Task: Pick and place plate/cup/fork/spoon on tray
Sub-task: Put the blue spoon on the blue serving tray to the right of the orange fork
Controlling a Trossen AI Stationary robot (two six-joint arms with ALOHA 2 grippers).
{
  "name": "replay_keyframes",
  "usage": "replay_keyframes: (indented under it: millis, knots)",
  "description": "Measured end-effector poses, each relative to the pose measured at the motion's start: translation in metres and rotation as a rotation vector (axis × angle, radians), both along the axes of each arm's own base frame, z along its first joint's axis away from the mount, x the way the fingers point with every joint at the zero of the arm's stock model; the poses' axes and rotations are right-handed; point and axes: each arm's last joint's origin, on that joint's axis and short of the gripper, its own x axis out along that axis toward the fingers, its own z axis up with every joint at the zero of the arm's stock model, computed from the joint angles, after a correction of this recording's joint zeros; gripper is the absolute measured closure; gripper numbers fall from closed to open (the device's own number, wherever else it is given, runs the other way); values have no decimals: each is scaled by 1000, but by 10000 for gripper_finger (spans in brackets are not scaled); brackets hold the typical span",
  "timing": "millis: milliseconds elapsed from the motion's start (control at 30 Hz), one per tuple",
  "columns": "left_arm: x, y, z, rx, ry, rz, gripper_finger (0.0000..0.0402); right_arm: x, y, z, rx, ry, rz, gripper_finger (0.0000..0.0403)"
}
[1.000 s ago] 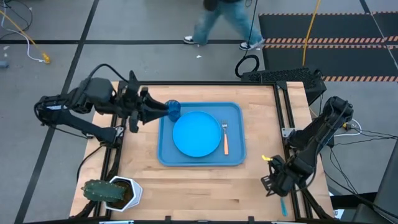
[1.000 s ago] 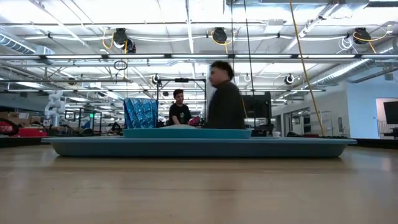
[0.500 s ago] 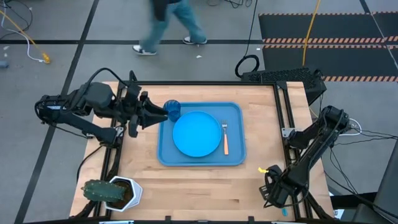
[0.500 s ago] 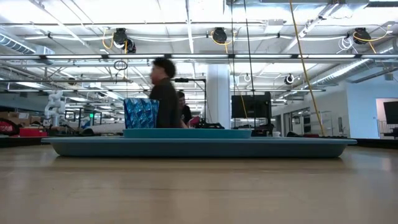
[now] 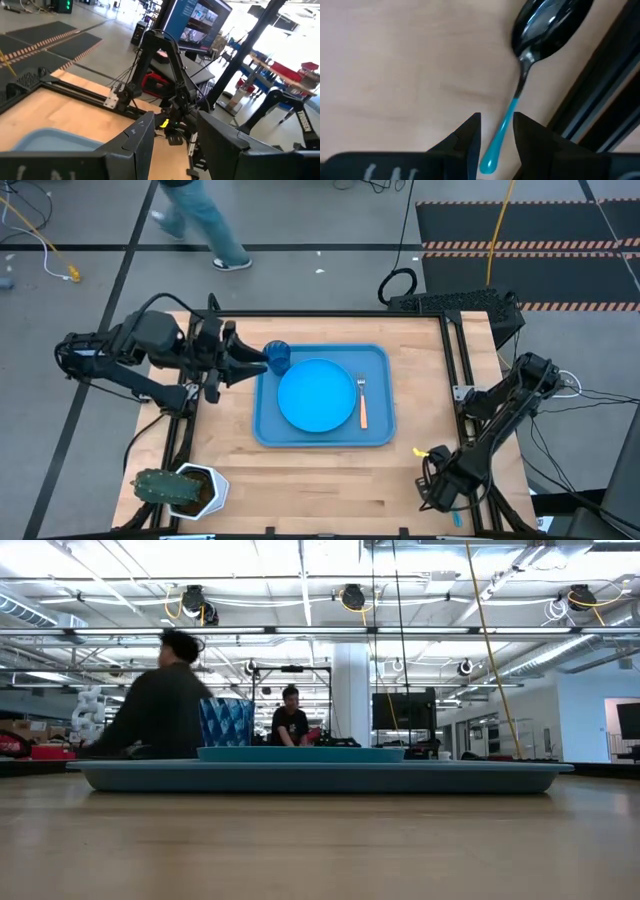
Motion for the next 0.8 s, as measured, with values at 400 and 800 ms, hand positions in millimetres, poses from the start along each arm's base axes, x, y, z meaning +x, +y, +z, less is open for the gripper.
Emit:
replay_keyframes:
  millis: [400, 800]
  knots:
    - [1, 6, 0, 65, -5, 22, 252, -3, -17, -27, 61, 127, -70, 296]
    - [4, 7, -1, 66, -1, 31, 252, -2, -17, -29, 118, 138, -40, 296]
